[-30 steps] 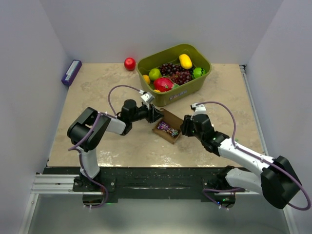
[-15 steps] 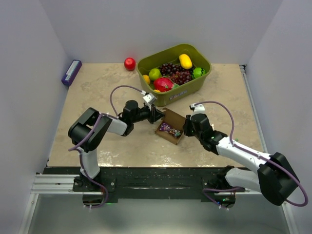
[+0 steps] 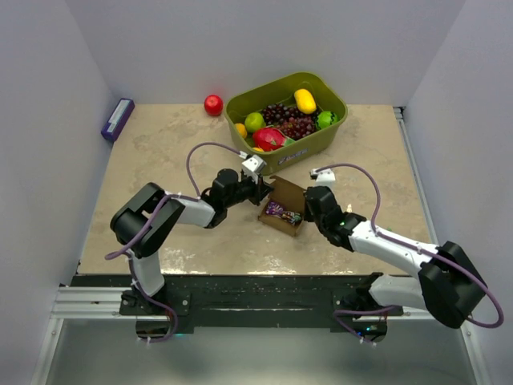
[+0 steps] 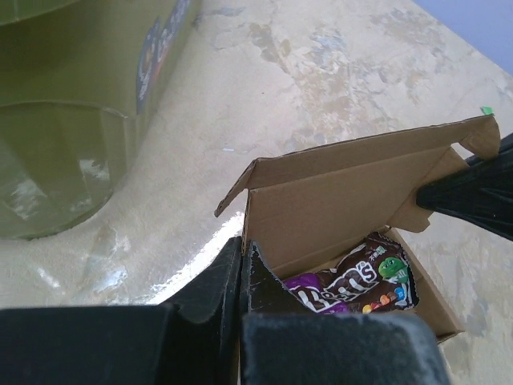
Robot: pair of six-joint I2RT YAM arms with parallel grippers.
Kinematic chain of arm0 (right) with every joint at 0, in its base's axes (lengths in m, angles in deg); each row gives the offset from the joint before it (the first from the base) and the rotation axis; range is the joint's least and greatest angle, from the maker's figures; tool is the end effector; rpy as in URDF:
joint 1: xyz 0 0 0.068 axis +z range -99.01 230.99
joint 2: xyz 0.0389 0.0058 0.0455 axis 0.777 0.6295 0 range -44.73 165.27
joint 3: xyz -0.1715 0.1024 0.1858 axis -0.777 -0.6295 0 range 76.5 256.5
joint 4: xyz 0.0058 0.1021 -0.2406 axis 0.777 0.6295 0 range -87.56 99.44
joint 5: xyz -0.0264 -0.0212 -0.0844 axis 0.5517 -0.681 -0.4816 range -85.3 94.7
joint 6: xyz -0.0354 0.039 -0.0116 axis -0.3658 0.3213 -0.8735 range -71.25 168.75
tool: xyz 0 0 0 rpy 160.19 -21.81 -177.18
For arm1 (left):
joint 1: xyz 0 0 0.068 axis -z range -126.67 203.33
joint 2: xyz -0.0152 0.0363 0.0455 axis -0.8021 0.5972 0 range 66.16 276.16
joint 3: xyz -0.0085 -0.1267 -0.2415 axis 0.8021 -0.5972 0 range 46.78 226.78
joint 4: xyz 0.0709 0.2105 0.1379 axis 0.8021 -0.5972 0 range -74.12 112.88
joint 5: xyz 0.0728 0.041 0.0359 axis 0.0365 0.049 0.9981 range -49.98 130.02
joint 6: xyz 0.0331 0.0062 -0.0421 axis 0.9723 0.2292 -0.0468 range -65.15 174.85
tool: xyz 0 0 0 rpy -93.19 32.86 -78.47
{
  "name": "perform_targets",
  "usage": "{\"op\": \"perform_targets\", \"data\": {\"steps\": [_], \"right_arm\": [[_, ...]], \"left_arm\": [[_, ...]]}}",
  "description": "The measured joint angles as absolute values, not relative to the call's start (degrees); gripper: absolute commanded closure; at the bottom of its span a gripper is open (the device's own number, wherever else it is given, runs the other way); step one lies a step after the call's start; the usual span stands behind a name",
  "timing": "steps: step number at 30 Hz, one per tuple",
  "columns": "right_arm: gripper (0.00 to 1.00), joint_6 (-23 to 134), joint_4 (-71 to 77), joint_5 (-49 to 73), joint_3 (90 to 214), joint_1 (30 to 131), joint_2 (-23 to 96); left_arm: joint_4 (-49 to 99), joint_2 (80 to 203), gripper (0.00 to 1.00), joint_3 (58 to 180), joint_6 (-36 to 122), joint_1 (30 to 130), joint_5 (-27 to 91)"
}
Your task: Fold the paper box
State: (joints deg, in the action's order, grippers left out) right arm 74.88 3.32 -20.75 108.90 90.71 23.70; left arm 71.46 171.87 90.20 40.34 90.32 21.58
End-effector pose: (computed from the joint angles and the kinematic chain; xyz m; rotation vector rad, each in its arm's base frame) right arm 0.1954 0.1424 0.1997 -0.0134 2.1489 0.1752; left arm 0.2834 -0.2276 0.1531 0.6022 1.7991 -0.9172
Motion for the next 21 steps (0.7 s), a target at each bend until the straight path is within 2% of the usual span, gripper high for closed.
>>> {"op": "perform_targets", "data": {"steps": [11,21], "right_arm": [[1.00,75.30,-4.55,-35.13,114.80,94.71,33.21],[1.00,78.12,-13.18,-42.72,115.81,97.56,42.10]], "left_arm": [[69.40,167.04,1.00,90.01,40.54,91.88,35.61],[74.48,167.02,1.00,85.29,39.73,92.49,42.02]]}}
